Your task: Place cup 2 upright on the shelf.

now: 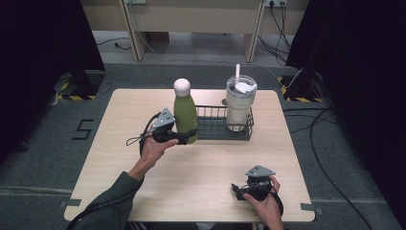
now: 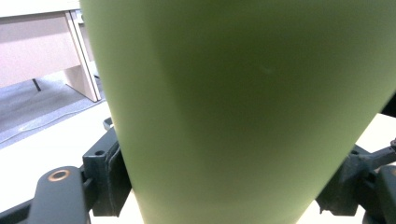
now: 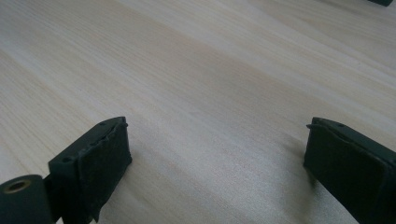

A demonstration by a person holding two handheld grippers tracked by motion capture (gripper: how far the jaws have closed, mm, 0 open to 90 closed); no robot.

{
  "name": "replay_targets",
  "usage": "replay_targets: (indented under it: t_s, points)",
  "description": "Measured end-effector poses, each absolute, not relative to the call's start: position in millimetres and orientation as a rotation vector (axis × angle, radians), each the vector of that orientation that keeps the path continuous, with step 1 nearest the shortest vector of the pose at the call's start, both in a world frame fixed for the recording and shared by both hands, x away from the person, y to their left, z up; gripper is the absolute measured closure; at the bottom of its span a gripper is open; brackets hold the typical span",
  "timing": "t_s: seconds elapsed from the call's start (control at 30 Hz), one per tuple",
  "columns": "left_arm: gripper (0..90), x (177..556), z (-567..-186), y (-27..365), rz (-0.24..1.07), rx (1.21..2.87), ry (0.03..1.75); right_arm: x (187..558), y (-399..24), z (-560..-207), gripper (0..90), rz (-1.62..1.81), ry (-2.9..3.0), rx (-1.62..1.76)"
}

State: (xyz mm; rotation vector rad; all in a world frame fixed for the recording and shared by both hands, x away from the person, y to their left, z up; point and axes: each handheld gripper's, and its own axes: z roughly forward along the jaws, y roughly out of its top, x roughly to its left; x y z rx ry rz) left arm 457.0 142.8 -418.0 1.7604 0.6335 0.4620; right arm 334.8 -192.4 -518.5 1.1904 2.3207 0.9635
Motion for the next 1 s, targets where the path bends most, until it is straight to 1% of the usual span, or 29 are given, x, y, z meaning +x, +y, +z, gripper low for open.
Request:
replay_targets:
  t_s: [0.53, 0.67, 1.0]
  points:
    - [20.3, 475.8, -407.2, 134.0, 0.428, 1.736, 0.663, 334.8, -192.4, -518.5, 7.3, 0.963, 2.321, 1.191]
    - [20.3, 480.7, -403.1, 127.1, 0.452, 1.744, 0.652, 334.8, -192.4, -518.4, 7.3, 0.963, 2.321, 1.191]
    - [20.3, 490.2, -398.6, 114.1, 0.442, 1.741, 0.647, 334.8, -192.4, -518.4, 7.3, 0.963, 2.321, 1.191]
